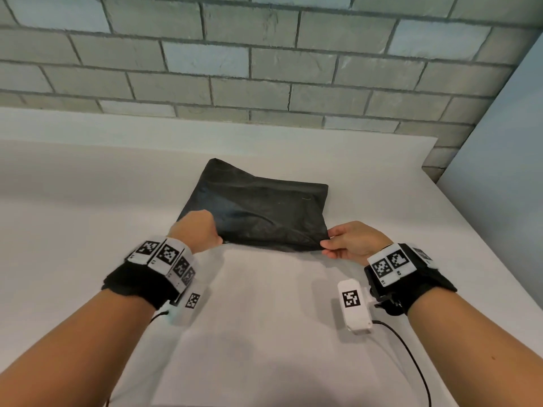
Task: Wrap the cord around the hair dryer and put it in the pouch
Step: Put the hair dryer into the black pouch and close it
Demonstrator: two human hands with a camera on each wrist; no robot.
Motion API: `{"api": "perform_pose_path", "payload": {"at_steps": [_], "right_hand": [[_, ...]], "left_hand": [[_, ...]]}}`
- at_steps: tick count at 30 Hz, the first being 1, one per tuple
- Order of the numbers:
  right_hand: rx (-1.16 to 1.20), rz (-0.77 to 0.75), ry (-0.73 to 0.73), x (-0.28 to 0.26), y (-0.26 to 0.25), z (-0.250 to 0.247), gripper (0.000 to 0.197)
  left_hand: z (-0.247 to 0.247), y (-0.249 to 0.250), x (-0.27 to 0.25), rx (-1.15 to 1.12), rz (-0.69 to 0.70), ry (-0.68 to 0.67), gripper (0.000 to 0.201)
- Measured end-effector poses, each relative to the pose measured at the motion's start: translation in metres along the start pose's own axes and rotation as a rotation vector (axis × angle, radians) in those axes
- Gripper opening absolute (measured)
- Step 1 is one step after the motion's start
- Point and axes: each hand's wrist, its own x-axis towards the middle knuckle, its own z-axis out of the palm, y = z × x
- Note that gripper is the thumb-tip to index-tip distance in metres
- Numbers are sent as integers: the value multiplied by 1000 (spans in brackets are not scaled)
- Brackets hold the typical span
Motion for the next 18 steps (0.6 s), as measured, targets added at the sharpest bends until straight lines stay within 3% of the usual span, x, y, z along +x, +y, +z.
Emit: {"api": "perform_pose_path", "payload": {"at_steps": [4,7,11,14,16,18], "right_hand": [[-69,3,-37,-5,4,-5,11],[-80,-12,5,-7,6,-8,11],[-185,-25,73,-7,1,-7,30],[-473,-27,133,-9,-11,-5,38],[-750,-163,252,-10,-23,-3,46],[-942,-469,313,-11,-34,4,49]], "left_hand": [[-18,-38,1,60,-114,5,19],[-26,-60,2,60,-206,-24,20],[-24,-69,-1,31,-248,-67,27],[-19,-68,-6,-11,-244,-61,25],[-17,-71,-8,-25,-217,4,33],[-17,-70,-18,-92,-170,110,40]]}}
